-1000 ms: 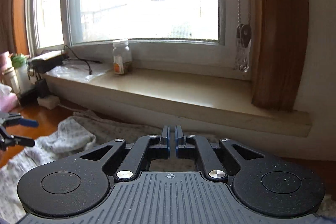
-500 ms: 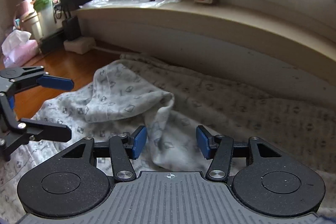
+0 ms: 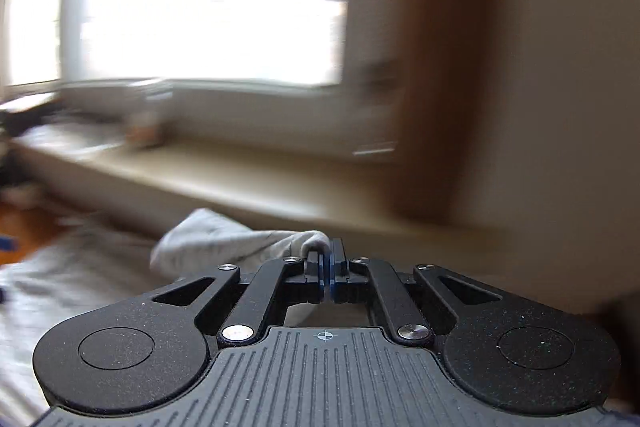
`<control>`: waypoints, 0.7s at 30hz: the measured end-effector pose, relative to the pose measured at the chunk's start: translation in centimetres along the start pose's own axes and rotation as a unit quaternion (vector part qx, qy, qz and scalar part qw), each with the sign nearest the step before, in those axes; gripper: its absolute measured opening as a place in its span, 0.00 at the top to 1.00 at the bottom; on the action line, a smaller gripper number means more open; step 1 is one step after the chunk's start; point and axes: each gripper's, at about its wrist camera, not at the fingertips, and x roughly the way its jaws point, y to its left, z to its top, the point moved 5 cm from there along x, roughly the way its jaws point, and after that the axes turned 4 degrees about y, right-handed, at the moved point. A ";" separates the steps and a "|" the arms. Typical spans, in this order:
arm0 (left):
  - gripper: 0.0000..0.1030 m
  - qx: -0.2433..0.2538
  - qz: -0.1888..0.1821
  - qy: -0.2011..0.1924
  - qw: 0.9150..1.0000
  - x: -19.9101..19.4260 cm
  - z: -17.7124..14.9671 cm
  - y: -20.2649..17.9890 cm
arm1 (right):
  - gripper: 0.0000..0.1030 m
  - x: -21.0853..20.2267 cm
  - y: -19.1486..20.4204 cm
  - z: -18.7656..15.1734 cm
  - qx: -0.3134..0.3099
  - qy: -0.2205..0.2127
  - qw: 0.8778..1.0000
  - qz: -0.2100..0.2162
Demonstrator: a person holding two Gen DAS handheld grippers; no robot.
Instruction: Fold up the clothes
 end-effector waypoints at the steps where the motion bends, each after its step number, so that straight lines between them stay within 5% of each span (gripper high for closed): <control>1: 0.00 0.000 -0.004 0.001 1.000 0.4 0.2 -0.5 | 0.90 -0.7 -2.8 -0.4 -0.005 0.000 0.998 -0.060; 4: 0.00 0.011 -0.013 0.010 1.000 1.8 0.2 -2.5 | 0.48 -3.0 -10.3 -1.5 -0.009 -0.001 0.978 -0.209; 8: 0.00 0.025 -0.024 0.022 0.999 3.7 0.2 -5.0 | 0.29 -5.4 -12.4 -3.7 0.075 -0.011 0.986 -0.146; 11: 0.00 0.037 -0.031 0.030 0.998 5.1 0.0 -6.8 | 0.23 -4.5 -9.0 -5.8 0.147 0.008 0.989 -0.013; 14: 0.00 0.055 -0.028 0.036 0.997 5.6 -0.9 -7.4 | 0.23 -2.3 -3.9 -8.7 0.192 0.035 0.974 0.119; 16: 0.00 0.060 -0.025 0.041 0.997 6.0 -1.3 -7.5 | 0.24 -0.9 -0.7 -10.3 0.196 0.048 0.967 0.153; 21: 0.00 0.072 -0.014 0.055 0.996 6.4 -2.6 -7.6 | 0.23 -0.1 3.0 -11.5 0.139 0.041 0.978 0.147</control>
